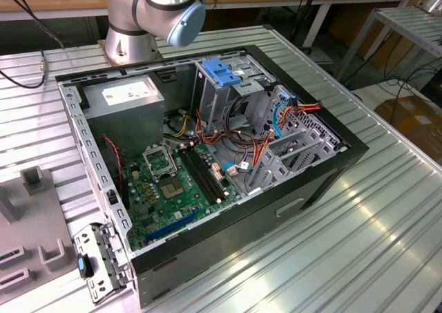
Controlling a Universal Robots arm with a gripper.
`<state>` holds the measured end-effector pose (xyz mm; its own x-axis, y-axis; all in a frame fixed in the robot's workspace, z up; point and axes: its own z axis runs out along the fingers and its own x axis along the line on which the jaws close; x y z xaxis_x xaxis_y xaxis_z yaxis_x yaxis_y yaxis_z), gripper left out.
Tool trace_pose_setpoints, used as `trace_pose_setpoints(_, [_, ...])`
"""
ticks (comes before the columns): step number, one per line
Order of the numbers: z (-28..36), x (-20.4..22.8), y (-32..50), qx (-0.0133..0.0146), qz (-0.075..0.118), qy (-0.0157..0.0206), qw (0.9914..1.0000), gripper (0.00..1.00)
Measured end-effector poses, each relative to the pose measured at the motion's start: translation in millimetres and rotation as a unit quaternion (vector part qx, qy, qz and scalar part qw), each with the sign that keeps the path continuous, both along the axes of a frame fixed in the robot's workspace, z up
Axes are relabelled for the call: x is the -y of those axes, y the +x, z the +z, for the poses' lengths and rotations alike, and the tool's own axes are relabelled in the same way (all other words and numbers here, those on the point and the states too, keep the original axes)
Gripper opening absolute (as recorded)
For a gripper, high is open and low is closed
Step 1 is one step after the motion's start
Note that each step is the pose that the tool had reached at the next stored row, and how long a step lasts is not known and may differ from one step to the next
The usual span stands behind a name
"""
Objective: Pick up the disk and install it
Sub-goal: 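Pick up the disk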
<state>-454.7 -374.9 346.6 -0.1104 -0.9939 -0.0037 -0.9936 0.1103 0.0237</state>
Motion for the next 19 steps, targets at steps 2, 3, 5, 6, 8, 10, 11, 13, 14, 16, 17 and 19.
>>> trace_pose_setpoints(2, [-2.0,-1.1,-0.1,-0.0001,0.013,0.0000,0.99991,0.49])
trace_pose_setpoints(3, [-3.2,-2.5,-0.1,0.0000,0.017,0.0000,0.99985,0.49])
trace_pose_setpoints(5, [-4.2,-5.5,-0.2,0.0012,0.021,0.0000,0.99977,0.49])
trace_pose_setpoints(6, [-4.8,-6.4,-0.4,0.0024,0.022,0.0000,0.99974,0.49])
trace_pose_setpoints(8, [-6.1,-7.2,-1.7,0.0056,0.024,-0.0002,0.99970,0.49])
trace_pose_setpoints(10, [-8.0,-7.2,-3.8,0.0075,0.025,-0.0001,0.99965,0.49])
trace_pose_setpoints(11, [-8.9,-7.2,-5.0,0.0086,0.026,-0.0002,0.99963,0.49])
trace_pose_setpoints(13, [-11.0,-7.2,-8.6,0.0108,0.027,-0.0002,0.99958,0.49])
trace_pose_setpoints(14, [-12.0,-7.2,-10.1,0.0116,0.027,-0.0003,0.99956,0.49])
trace_pose_setpoints(16, [-15.5,-7.1,-11.2,0.0128,0.029,-0.0002,0.99950,0.49])
trace_pose_setpoints(17, [-17.1,-7.1,-11.6,0.0127,0.030,0.0001,0.99948,0.49])
trace_pose_setpoints(19, [-19.8,-7.2,-11.8,0.0127,0.030,0.0004,0.99947,0.49])
